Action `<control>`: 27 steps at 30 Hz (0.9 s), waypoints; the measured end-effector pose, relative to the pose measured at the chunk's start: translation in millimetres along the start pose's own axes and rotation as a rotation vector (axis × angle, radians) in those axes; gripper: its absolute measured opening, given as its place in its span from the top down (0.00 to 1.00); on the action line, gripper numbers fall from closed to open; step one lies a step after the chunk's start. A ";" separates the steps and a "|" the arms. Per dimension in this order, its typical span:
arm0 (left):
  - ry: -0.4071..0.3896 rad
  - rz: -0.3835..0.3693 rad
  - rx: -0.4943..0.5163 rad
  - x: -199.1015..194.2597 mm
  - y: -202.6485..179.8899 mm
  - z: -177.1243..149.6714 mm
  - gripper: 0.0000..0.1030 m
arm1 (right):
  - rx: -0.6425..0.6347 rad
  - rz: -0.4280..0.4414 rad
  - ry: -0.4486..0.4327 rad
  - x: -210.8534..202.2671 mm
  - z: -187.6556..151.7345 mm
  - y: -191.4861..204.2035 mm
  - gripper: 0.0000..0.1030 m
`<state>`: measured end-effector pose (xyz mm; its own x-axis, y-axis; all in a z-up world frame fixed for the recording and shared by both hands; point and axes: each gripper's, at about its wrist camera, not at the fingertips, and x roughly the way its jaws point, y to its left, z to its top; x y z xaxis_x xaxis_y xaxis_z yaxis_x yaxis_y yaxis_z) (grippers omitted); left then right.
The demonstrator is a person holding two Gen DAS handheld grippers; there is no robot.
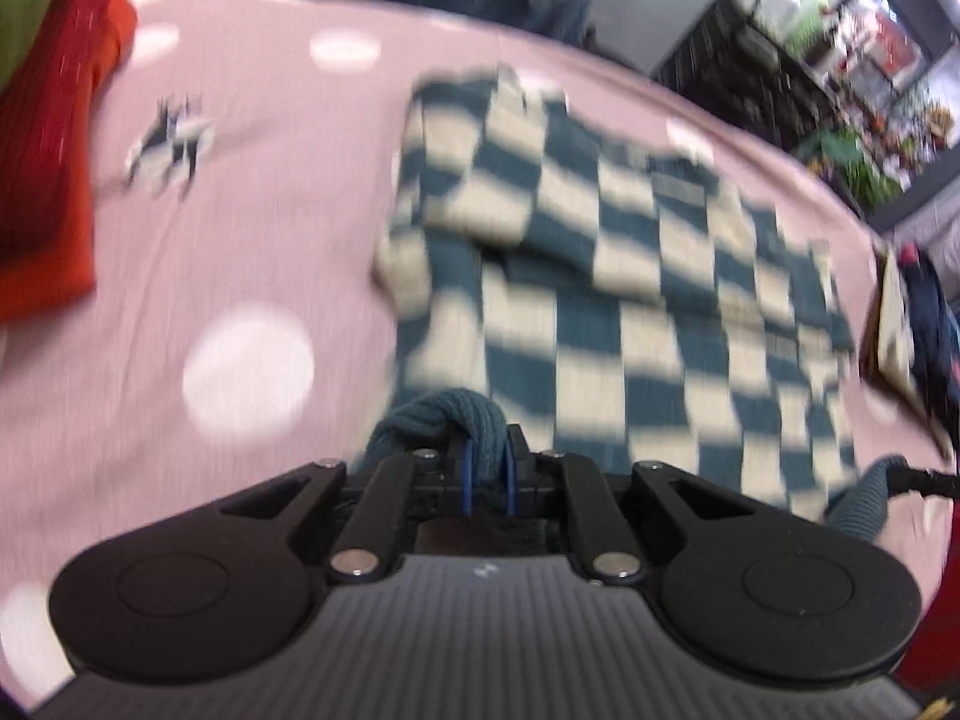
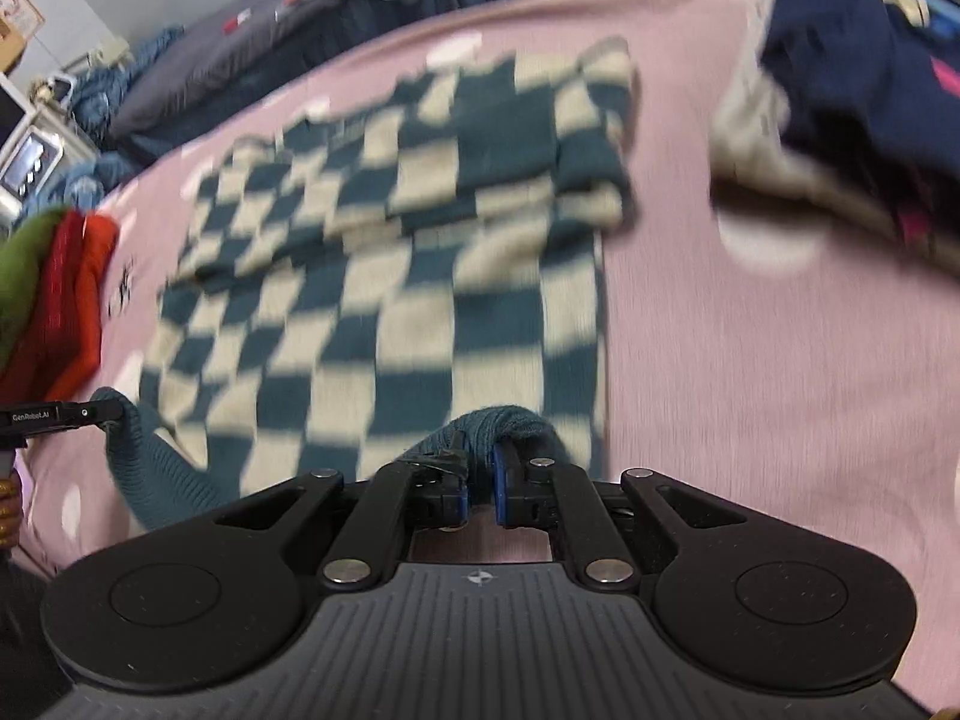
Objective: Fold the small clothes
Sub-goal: 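Grasp the ribbed hem with the left gripper while the right gripper grasps it too, then lift the hem with both grippers and fold it over toward the collar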
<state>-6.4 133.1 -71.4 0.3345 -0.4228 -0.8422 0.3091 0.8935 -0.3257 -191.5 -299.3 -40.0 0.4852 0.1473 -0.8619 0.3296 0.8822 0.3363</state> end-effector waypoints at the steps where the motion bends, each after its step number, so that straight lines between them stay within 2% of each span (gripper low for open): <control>1: -0.029 0.010 -0.010 2.2 -1.7 12.3 0.91 | -0.006 -0.012 -0.028 0.1 11.1 0.3 0.87; 4: -0.095 0.030 -0.024 12.4 -8.3 51.8 0.91 | -0.023 -0.021 -0.112 0.1 46.5 -1.3 0.88; 7: -0.156 0.069 0.025 25.6 -20.5 92.7 0.91 | -0.046 -0.034 -0.183 6.7 84.5 -5.4 0.88; 11: -0.213 0.076 0.037 46.8 -32.1 150.9 0.91 | -0.065 -0.049 -0.262 23.2 137.6 -11.7 0.88; 15: -0.213 0.119 0.064 78.7 -44.0 195.0 0.91 | -0.073 -0.099 -0.280 51.1 178.1 -14.3 0.88; 18: -0.139 0.163 0.077 111.2 -49.6 216.6 0.90 | -0.026 -0.114 -0.232 74.6 198.8 -20.6 0.88; 21: -0.114 0.206 0.042 135.0 -46.4 224.9 0.84 | 0.019 -0.137 -0.202 93.1 205.6 -28.5 0.87; 23: -0.120 0.255 0.029 141.7 -42.1 225.8 0.76 | 0.012 -0.170 -0.197 101.6 207.8 -29.1 0.81; 25: -0.121 0.285 0.026 145.6 -38.3 228.2 0.53 | 0.010 -0.195 -0.214 104.8 208.4 -28.9 0.66; 26: -0.118 0.299 0.034 147.0 -37.1 229.4 0.52 | 0.010 -0.200 -0.213 107.3 209.9 -30.6 0.60; 27: -0.118 0.308 0.050 147.2 -36.7 229.9 0.52 | 0.010 -0.210 -0.210 108.7 211.1 -31.1 0.58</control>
<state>236.2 3.2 -84.6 0.5188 -0.1507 -0.8415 0.2196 0.9748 -0.0391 22.0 -405.2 -64.0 0.5623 -0.1352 -0.8158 0.4479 0.8791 0.1630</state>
